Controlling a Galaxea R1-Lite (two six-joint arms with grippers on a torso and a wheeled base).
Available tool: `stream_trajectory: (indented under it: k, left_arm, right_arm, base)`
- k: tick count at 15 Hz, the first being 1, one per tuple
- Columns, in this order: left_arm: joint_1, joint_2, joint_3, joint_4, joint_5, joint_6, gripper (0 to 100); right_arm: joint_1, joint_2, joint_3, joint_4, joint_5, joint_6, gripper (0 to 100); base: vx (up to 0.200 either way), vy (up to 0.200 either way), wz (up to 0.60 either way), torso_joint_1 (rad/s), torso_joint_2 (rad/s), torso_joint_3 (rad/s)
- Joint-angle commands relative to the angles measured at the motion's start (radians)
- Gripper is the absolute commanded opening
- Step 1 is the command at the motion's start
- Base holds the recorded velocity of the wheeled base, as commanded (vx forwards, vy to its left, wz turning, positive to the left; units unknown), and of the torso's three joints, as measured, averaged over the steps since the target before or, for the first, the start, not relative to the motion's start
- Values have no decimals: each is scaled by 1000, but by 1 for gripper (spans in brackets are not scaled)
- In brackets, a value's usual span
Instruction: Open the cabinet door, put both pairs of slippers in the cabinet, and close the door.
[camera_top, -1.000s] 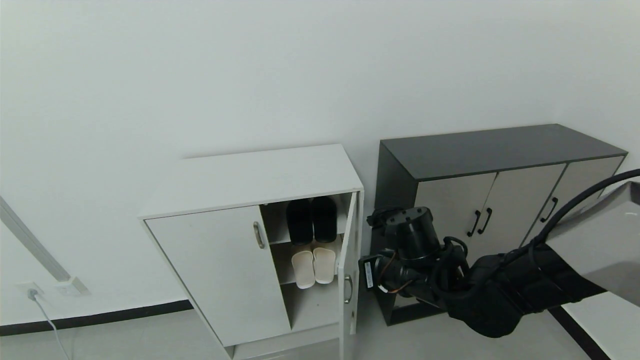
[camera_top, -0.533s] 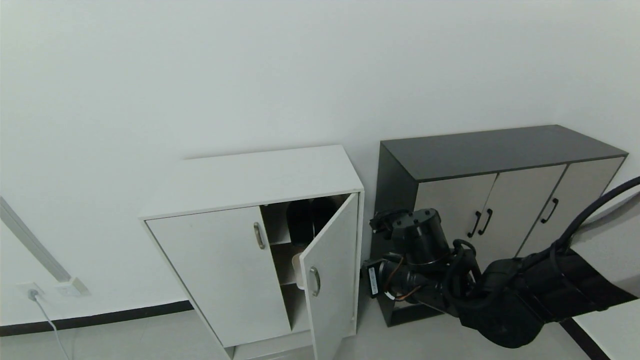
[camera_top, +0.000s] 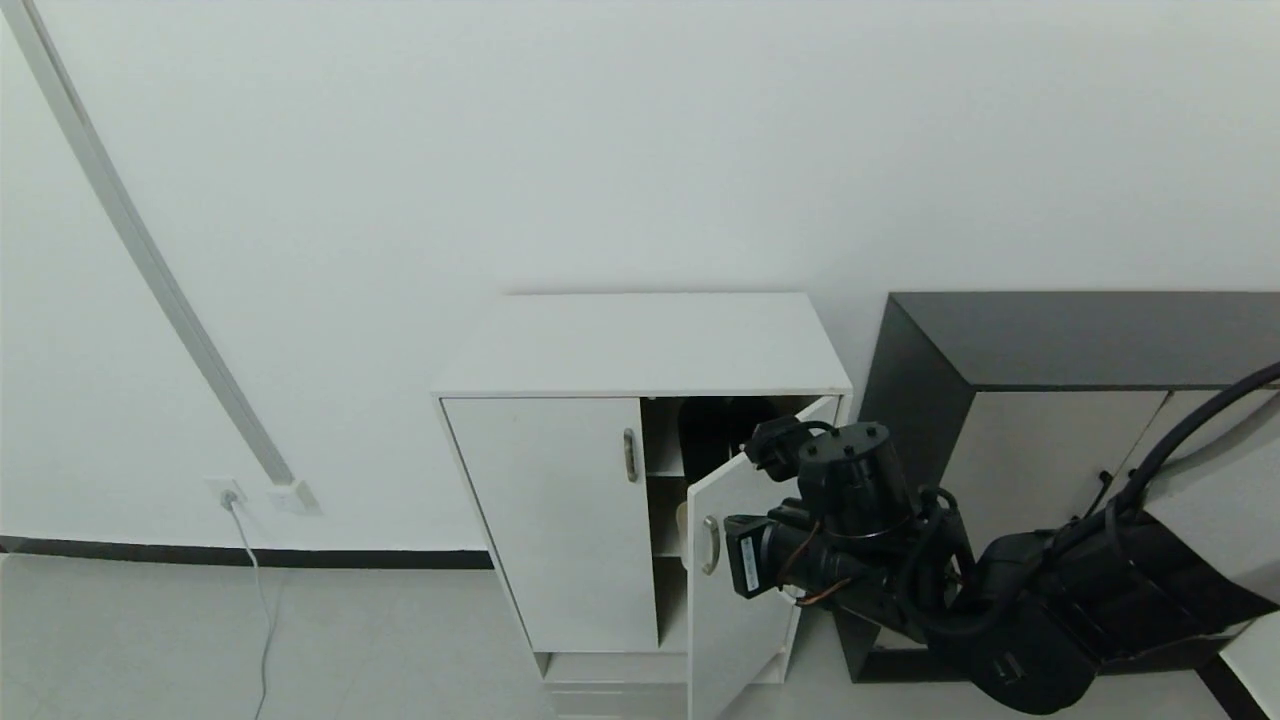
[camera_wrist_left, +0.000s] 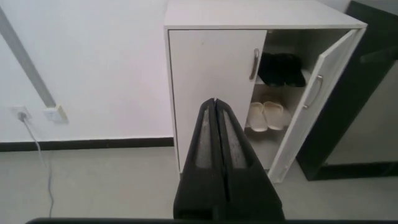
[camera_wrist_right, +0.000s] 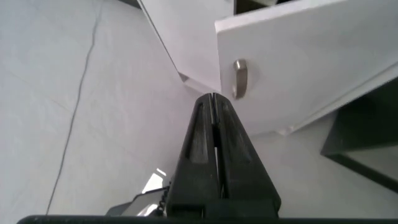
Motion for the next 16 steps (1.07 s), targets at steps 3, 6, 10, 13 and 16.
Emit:
stream_trajectory:
  k: [3,6,10,13,16]
  left_arm:
    - [-2,0,0,1,0,-1,0]
    - [-2,0,0,1,0,1,0]
    - [-2,0,0,1,0,1,0]
    - [-2,0,0,1,0,-1,0]
    - [-2,0,0,1,2,-2,0]
  right_arm:
    - [-12,-16,20,1,-4,-16,0]
    - [-12,-27,80,-6,4,-37,0]
    - [-12,-20,172,-112,5,-57,0]
    - [-12,-17,192,-112,7,-60,0]
    - [-17,13,198,-144,7,-59,0]
  base:
    - [0,0,0,0,0,0]
    - [67,0,0,-1,1,1]
    - [200,0,0,-6,-1,2]
    - [67,0,0,4,1,1]
    - [0,0,0,0,0,0]
